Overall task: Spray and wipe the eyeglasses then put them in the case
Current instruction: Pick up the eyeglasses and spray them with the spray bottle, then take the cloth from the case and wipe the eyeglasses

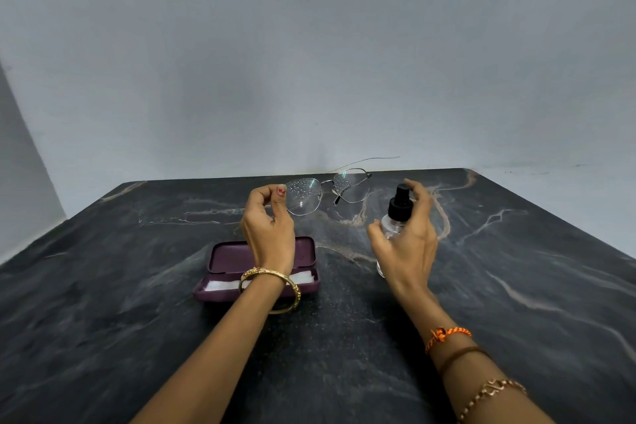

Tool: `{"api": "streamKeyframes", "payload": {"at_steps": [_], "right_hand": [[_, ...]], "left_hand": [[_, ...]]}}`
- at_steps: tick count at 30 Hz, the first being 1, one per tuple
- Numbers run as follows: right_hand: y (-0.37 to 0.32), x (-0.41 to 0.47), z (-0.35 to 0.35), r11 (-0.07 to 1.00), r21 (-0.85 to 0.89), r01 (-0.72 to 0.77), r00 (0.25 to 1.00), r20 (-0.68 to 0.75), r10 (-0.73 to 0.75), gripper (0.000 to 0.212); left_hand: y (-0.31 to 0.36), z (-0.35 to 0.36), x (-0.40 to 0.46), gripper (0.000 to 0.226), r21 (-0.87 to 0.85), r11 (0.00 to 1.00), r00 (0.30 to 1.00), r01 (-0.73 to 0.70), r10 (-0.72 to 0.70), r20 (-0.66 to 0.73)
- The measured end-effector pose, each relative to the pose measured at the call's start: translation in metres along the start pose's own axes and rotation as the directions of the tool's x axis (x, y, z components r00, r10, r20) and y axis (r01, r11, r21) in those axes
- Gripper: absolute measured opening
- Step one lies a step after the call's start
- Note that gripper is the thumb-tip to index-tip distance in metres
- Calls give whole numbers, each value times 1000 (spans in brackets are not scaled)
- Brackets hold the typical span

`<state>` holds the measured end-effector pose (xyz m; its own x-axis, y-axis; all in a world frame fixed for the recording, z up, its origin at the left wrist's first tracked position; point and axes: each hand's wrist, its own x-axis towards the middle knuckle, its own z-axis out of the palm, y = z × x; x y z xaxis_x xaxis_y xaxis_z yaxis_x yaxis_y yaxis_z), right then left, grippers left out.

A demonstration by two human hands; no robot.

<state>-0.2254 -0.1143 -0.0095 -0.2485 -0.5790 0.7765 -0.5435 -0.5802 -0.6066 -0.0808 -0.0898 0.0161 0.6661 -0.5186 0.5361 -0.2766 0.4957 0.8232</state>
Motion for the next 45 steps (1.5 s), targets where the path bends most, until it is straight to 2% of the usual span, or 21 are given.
{"api": "streamKeyframes", "payload": {"at_steps": [4,9,13,17,21,25,29,32,35,39,42,45], "right_hand": [[0,0,2,1000,-9,6,1000,0,-6,60],[-1,-1,1,1000,-2,-25,1000,12,25,66],[-7,1,1,995,-92,-35,992,-120,23,75],[-16,2,-4,986,-106,132,961,-231,-154,65],[-25,-4,-6,935,-143,324,913,-211,-349,53],[-35,-10,-8,864,-148,482,861,-100,-498,40],[-42,-18,1,781,-60,621,784,52,-619,30],[-48,-19,11,748,13,663,728,222,-649,29],[-53,-17,20,756,86,649,665,418,-619,22],[-53,-18,25,806,87,585,651,542,-531,17],[-50,-14,23,868,14,497,617,697,-365,9],[-47,-7,22,904,-50,424,561,798,-219,11]], "left_hand": [[-1,0,0,10,-28,1000,1000,5,-5,-5],[-4,0,-2,12,-41,999,1000,-21,20,-9],[-5,1,-4,8,-56,998,999,-39,38,-20],[1,0,-5,8,-73,996,999,-49,47,-22],[10,-11,10,14,-100,989,991,-109,100,-84],[10,-47,30,14,-119,982,979,-148,128,-157],[1,-94,50,15,-158,987,975,-38,2,-222],[-6,-114,63,21,-223,974,975,39,-86,-204],[-10,-122,68,20,-234,971,978,46,-93,-189],[-17,-123,67,15,-150,988,980,-38,8,-199],[-22,-121,64,6,-65,993,978,-100,86,-192],[-24,-122,63,10,-14,991,973,-135,130,-189]]}}
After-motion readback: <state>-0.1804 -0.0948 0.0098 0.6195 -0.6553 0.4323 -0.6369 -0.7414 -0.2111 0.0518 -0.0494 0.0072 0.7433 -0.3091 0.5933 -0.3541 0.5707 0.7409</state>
